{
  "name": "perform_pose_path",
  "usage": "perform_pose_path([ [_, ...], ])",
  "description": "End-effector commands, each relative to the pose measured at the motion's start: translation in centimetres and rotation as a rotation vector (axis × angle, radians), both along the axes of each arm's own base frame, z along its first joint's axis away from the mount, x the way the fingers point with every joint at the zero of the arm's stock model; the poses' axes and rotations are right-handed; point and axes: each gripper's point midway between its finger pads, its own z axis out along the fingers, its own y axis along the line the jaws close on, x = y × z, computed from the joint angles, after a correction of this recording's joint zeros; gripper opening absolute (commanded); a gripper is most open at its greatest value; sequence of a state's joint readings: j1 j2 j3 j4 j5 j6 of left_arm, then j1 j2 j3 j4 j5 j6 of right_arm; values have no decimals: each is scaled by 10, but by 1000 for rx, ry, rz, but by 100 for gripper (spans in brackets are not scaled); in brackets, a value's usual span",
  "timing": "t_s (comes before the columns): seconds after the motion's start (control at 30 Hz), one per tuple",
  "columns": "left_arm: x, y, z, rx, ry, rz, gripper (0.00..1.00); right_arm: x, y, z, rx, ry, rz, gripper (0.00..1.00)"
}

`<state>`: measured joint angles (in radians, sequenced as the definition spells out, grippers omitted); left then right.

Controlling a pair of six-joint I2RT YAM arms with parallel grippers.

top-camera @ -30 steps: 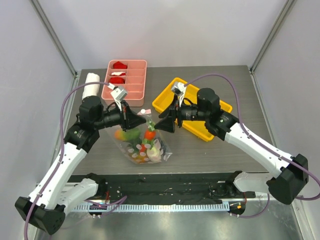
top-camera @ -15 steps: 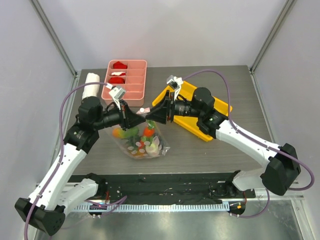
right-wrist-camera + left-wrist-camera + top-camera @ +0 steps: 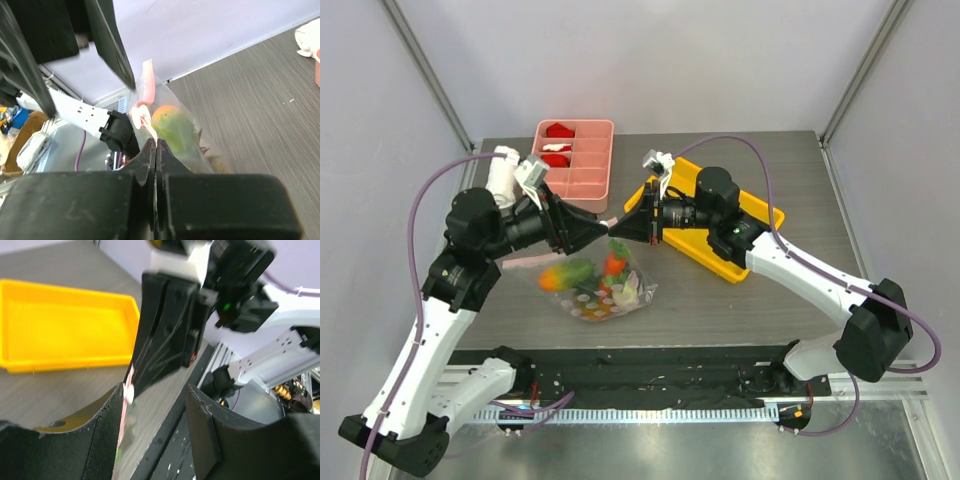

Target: Open the zip-top bag and remove the fake food

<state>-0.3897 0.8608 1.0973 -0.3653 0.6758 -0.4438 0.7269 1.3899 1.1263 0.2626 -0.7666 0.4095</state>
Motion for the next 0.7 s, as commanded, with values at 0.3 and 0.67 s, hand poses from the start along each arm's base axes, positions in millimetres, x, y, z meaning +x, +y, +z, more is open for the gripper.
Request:
perform_pose_path([
  [0.3, 2, -9, 11, 6, 29, -62, 41, -23, -7, 37, 35, -127, 96, 1],
  [0.67, 0, -9, -10, 69, 90, -98, 37, -23, -8, 37, 31, -130, 88, 1],
])
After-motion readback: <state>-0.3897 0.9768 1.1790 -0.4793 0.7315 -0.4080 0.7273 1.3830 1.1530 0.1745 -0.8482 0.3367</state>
